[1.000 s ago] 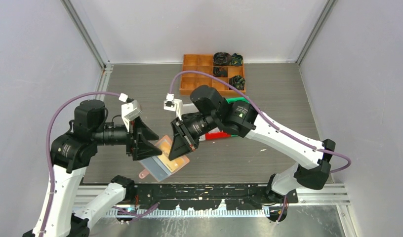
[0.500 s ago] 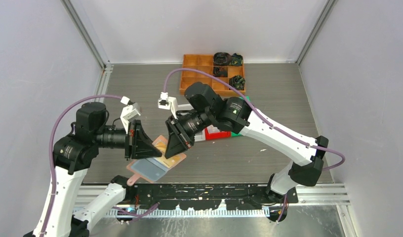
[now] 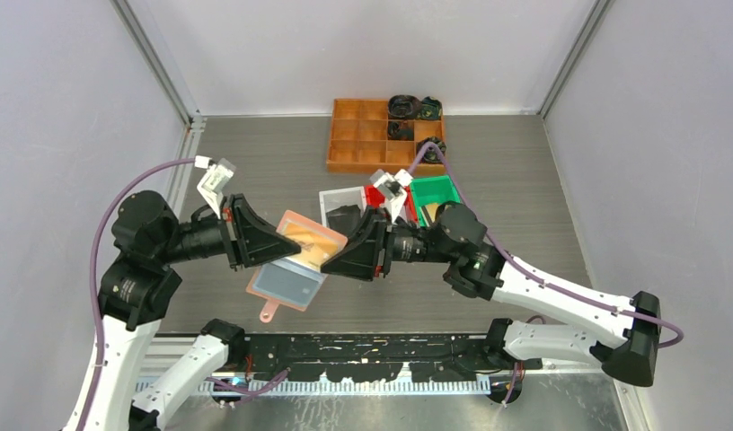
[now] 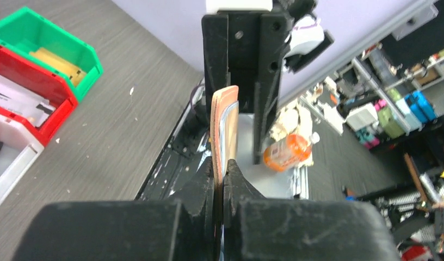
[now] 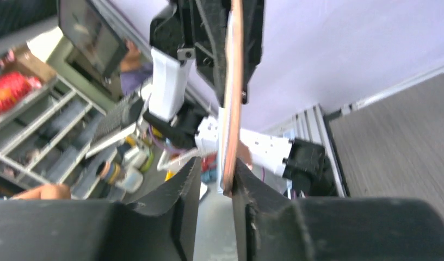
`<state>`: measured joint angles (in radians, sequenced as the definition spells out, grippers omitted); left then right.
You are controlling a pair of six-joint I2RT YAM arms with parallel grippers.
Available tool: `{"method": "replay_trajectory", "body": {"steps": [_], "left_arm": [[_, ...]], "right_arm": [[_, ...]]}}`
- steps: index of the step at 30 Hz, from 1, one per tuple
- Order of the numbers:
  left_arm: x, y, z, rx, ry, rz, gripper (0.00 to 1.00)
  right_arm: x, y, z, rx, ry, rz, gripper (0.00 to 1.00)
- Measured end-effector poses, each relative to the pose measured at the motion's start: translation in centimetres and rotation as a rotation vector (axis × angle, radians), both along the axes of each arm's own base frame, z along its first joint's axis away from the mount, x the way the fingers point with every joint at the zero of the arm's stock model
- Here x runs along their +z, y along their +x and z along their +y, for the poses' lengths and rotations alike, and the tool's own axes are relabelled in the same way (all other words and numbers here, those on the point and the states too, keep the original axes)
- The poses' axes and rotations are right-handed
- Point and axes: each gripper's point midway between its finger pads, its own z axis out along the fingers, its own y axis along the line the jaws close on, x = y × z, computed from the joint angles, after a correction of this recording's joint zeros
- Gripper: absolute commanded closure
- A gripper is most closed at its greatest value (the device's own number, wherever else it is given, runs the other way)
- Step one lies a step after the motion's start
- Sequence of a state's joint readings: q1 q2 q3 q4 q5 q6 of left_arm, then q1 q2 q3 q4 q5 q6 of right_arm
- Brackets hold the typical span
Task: Take the credit cards out of the card holder
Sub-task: Remove the credit card from the card holder.
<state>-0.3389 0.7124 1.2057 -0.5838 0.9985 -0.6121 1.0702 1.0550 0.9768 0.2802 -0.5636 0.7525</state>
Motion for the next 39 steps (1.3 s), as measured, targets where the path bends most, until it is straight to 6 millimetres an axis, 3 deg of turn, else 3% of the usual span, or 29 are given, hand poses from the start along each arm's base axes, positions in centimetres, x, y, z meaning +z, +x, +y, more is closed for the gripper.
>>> {"method": "replay_trajectory", "body": {"steps": [4, 8, 13, 15, 19, 23, 27, 33, 39], "left_arm": [[1.5, 0.7, 0.1, 0.074, -0.051, 0.015, 1.0], [2.3, 1.3, 0.4, 0.134, -0.084, 0.018, 0.97], [2.2, 1.5, 0.7, 0.168, -0.083, 0.0, 0.52], [1.4, 1.5, 1.0, 0.18, -0.052, -0.017, 0.43], [0.0, 1.4, 1.5, 0.187, 0.032, -0.052, 0.35], [0.4, 0.3, 1.4, 0.108, 0.074, -0.115, 0.34], [-0.3, -1.1, 1.1, -0.011, 0.118, -0.131, 0.35], [-2.7, -2.2, 0.8, -0.158, 0.16, -0.046, 0.38], [-6.3, -3.1, 1.0, -0.22, 0.205, 0.044, 0.48]], "right_arm": [[0.6, 1.9, 0.0, -0.098, 0.15, 0.083, 0.83], [1.6, 3.0, 0.5, -0.128, 0.232, 0.155, 0.99], [1.7, 3.3, 0.4, -0.142, 0.233, 0.191, 0.99], [1.4, 3.2, 0.3, -0.143, 0.178, 0.194, 0.99], [2.3, 2.4, 0.3, -0.111, 0.011, 0.153, 0.99], [3.0, 1.1, 0.0, -0.035, -0.135, 0.086, 0.99], [0.3, 0.2, 0.2, 0.049, -0.312, 0.072, 0.99], [-4.1, 0.1, 1.0, 0.139, -0.525, 0.095, 0.99], [-4.7, -0.5, 0.9, 0.205, -0.578, 0.083, 0.99]]}}
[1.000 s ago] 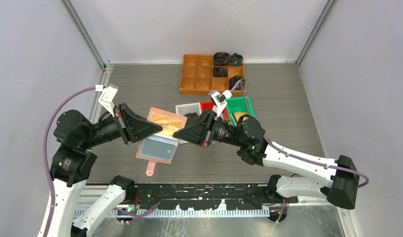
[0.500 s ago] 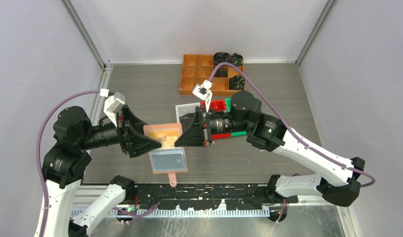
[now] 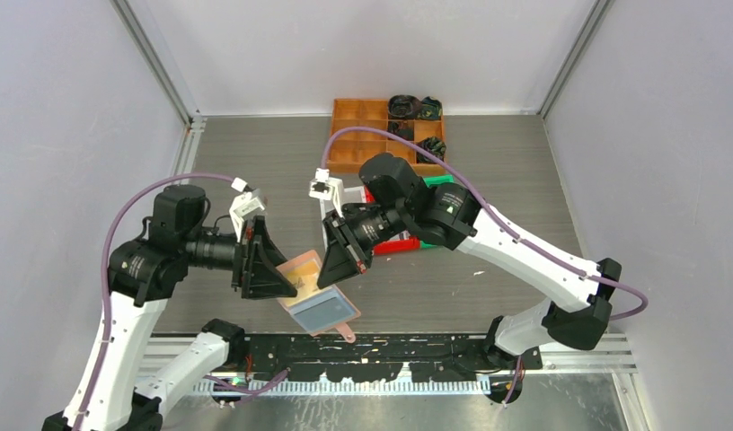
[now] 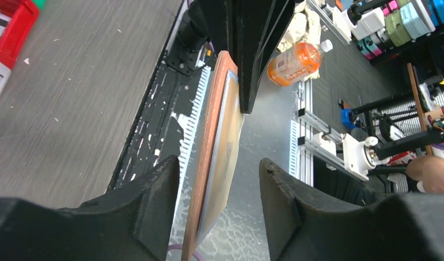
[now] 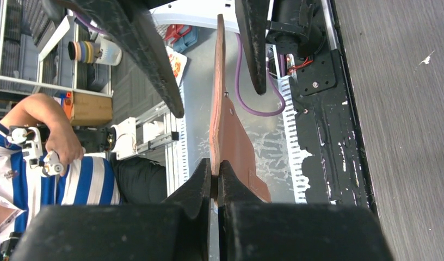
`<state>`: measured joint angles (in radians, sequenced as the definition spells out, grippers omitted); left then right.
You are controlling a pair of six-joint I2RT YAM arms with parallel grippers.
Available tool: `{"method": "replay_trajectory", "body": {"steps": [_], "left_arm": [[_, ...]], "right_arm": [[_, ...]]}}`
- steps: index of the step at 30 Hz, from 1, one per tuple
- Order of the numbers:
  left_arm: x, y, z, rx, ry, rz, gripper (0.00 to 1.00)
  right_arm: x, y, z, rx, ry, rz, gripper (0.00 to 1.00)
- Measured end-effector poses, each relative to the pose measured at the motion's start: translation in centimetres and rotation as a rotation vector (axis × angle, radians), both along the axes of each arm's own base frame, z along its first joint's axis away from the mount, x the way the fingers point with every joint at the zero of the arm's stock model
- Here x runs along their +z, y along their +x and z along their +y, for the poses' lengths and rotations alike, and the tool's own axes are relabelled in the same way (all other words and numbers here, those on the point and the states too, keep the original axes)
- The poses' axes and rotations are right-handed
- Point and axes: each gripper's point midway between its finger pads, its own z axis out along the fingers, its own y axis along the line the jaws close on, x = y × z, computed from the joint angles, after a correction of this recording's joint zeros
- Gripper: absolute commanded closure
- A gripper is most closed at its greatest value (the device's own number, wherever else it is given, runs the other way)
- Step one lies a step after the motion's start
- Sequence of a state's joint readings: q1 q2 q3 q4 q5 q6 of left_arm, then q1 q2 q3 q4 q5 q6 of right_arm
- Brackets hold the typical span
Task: Take the credit cards out of the card holder
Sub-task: Remove the credit card from the card holder.
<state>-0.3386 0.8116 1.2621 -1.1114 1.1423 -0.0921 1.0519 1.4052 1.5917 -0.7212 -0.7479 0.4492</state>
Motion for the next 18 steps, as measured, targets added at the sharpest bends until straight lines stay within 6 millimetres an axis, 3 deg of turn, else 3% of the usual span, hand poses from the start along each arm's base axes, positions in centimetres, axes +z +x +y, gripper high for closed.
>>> {"method": "replay_trajectory", "body": {"steps": [7, 8, 9, 13, 18], "left_arm": [[-0.8, -0.6, 0.0, -0.058, 0.008, 0.037, 0.88], [-0.9, -0.7, 0.1, -0.062, 0.01, 0.036, 0.92], [-1.0, -0.8, 0.1, -0.066, 0.013, 0.04, 0.95], [-1.2, -1.1, 0.2, -0.077, 0.015, 0.059, 1.0], [-1.6, -1.3, -0.1, -0.061, -0.01, 0.125, 1.0]], "right_arm": [[-0.1, -0.1, 0.2, 0.053, -0.024, -0.02, 0.99], [-0.2, 0.0, 0.3, 0.06, -0.029, -0.02, 0.97], [-0.3, 0.0, 0.4, 0.068, -0.038, -0.018, 0.87], [-0.7, 0.0, 0.7, 0.088, -0.057, -0.013, 0.58], [-0.2, 0.2, 1.3, 0.092, 0.004, -0.027, 0.49]]}}
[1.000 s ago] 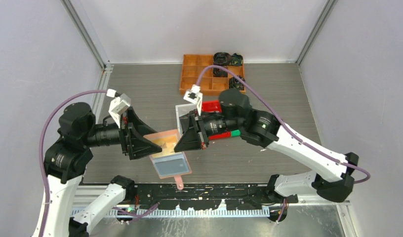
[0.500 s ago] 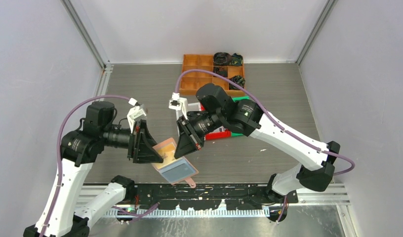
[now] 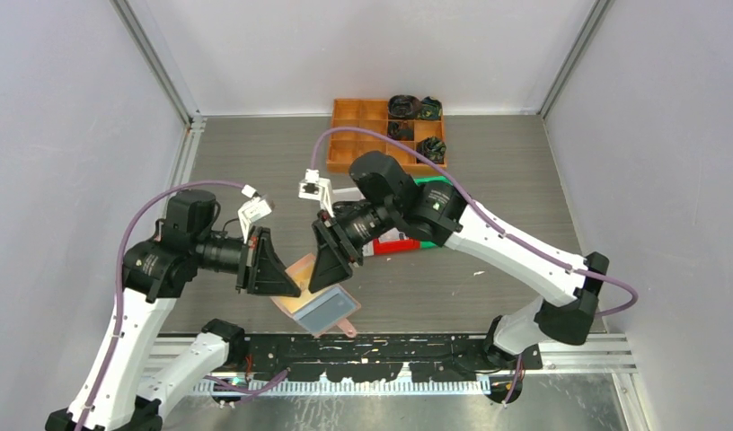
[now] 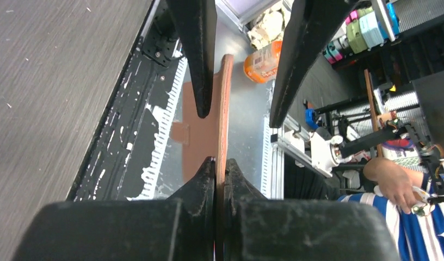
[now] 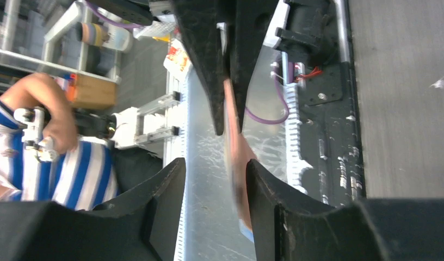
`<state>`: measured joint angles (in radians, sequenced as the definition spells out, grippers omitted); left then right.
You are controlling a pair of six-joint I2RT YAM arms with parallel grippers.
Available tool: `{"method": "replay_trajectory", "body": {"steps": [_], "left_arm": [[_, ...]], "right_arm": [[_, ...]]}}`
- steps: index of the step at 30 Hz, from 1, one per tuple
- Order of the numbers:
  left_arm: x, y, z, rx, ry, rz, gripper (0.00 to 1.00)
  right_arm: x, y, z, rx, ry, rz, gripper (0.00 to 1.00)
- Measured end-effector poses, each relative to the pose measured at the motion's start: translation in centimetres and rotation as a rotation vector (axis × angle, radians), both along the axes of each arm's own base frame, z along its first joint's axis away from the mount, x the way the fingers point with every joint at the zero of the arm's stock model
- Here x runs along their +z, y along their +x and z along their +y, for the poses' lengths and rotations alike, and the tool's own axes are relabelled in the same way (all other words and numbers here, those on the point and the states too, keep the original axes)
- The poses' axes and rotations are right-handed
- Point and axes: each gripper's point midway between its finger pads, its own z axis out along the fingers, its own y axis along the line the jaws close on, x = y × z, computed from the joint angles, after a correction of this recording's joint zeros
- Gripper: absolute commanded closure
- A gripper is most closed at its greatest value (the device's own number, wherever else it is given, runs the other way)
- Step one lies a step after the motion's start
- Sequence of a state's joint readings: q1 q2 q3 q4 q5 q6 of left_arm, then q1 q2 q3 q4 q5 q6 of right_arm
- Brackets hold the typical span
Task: Take the credit cards out of the card holder
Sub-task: Remove the credit card from the card holder.
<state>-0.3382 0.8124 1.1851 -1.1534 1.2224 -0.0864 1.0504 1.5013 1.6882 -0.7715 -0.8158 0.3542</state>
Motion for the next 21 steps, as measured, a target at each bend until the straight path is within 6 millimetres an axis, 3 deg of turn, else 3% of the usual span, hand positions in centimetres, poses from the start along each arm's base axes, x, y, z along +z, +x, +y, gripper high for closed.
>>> {"method": "replay_trajectory", "body": {"steps": [6, 11, 16, 18, 21], "left_arm": [[0.6, 1.1, -0.7, 0.106, -0.066, 0.069, 1.0], [2.8, 2.0, -1.0, 0.206, -0.13, 0.065, 1.0], [4.3, 2.6, -1.1, 0.255, -0.173, 0.065, 1.0], [4.5, 2.6, -1.1, 0.261, -0.18, 0.075, 0.93], [4.7, 2.6, -1.1, 0.266, -0.185, 0.077, 0.74]], "right_arm": [[-0.1, -0.1, -1.6, -0.07, 0.181, 0.091, 0.51], [1.5, 0.0, -2.4, -0.123, 0.349, 0.139, 0.56], [2.2, -0.2, -2.7, -0.152, 0.442, 0.185, 0.87], [2.3, 0.0, -2.6, -0.163, 0.446, 0.197, 0.95], [2.4, 0.0, -2.6, -0.167, 0.443, 0.201, 0.99]]}}
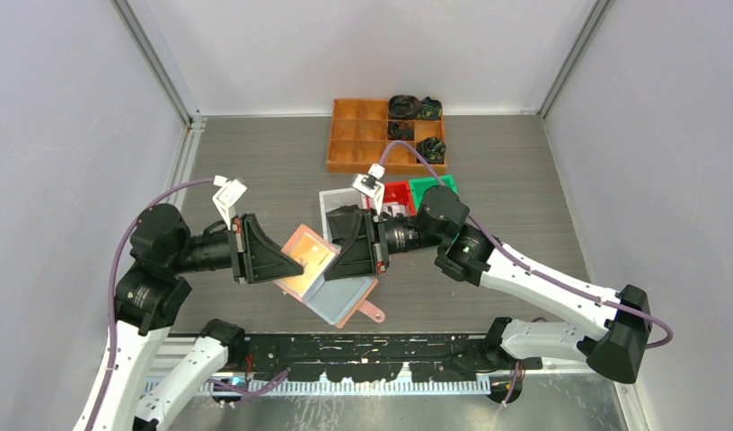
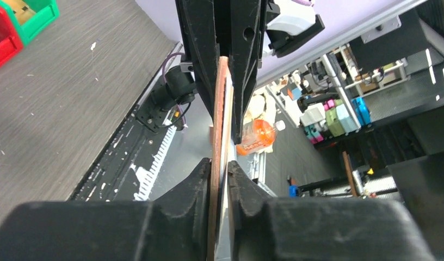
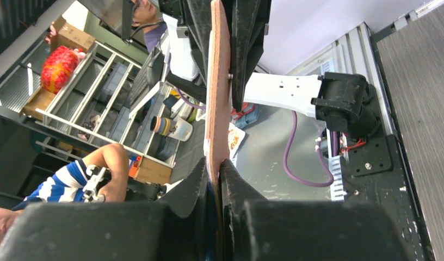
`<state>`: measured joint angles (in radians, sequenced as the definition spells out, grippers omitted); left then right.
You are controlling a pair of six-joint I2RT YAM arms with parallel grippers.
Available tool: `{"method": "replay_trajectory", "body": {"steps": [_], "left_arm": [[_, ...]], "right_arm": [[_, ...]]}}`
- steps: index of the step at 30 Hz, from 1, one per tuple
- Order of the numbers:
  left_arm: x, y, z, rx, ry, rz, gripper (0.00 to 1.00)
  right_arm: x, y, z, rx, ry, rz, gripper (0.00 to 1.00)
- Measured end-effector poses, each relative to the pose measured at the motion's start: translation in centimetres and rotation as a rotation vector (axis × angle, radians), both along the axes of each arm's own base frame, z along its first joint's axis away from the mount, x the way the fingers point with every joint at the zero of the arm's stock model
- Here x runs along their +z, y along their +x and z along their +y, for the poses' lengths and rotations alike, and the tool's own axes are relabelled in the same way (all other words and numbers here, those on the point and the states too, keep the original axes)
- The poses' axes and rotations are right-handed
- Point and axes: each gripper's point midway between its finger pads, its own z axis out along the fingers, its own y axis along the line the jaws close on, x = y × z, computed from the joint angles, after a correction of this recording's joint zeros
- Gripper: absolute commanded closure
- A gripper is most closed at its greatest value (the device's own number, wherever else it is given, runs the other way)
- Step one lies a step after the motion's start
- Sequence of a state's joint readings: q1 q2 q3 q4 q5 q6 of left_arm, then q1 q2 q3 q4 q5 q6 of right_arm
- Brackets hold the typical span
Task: Take the credit cards out of the card holder
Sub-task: Remove the credit card from the card holder.
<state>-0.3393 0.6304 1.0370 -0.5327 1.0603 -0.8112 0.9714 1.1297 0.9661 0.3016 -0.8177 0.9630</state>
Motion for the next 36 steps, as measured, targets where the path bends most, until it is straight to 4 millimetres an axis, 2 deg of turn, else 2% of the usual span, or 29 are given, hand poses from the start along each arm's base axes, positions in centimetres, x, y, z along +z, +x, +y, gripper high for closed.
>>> {"method": "replay_trajectory", "body": {"steps": [3, 5, 7, 11, 15, 18, 19, 22, 27, 32, 36], "left_arm": [[0.1, 0.1, 0.0, 0.01, -0.003, 0.005, 0.62], [0.2, 0.2, 0.0, 0.011, -0.007, 0.014, 0.61], [0.3, 0.3, -0.1, 0.01, -0.012, 0.021, 0.64], [0.6, 0.6, -0.4, -0.011, -0.024, 0.043, 0.77], [0.8, 0.5, -0.6, -0.043, -0.036, 0.067, 0.89], [1.1, 0.0, -0.6, -0.079, -0.045, 0.076, 0.94], [1.1, -0.2, -0.6, -0.089, -0.047, 0.076, 0.95], [1.3, -0.6, -0.6, -0.111, -0.052, 0.079, 1.0], [1.2, -0.7, -0.6, -0.123, -0.053, 0.082, 1.0], [1.0, -0.4, -0.6, -0.1, -0.048, 0.073, 1.0], [0.3, 0.5, -0.6, -0.043, -0.028, 0.066, 1.0]], "right_arm": [[0.1, -0.1, -0.1, 0.006, -0.025, -0.003, 0.99], [0.7, -0.4, -0.2, 0.025, -0.032, -0.019, 0.99], [1.1, -0.6, -0.2, 0.039, -0.037, -0.035, 0.99], [1.6, -0.7, 0.0, 0.067, -0.053, -0.054, 0.99], [0.6, -0.3, 0.4, 0.074, -0.097, -0.056, 0.99], [0.0, -0.1, 0.6, 0.075, -0.129, -0.058, 0.96], [0.0, -0.1, 0.6, 0.075, -0.133, -0.063, 0.92], [0.2, -0.1, 0.5, 0.076, -0.137, -0.088, 0.68], [-0.3, 0.6, 0.3, 0.054, -0.162, -0.104, 0.5], [-0.4, 4.3, -0.8, -0.119, -0.191, -0.099, 0.39], [2.0, 6.2, -3.5, -0.324, -0.139, -0.144, 0.43]]}}
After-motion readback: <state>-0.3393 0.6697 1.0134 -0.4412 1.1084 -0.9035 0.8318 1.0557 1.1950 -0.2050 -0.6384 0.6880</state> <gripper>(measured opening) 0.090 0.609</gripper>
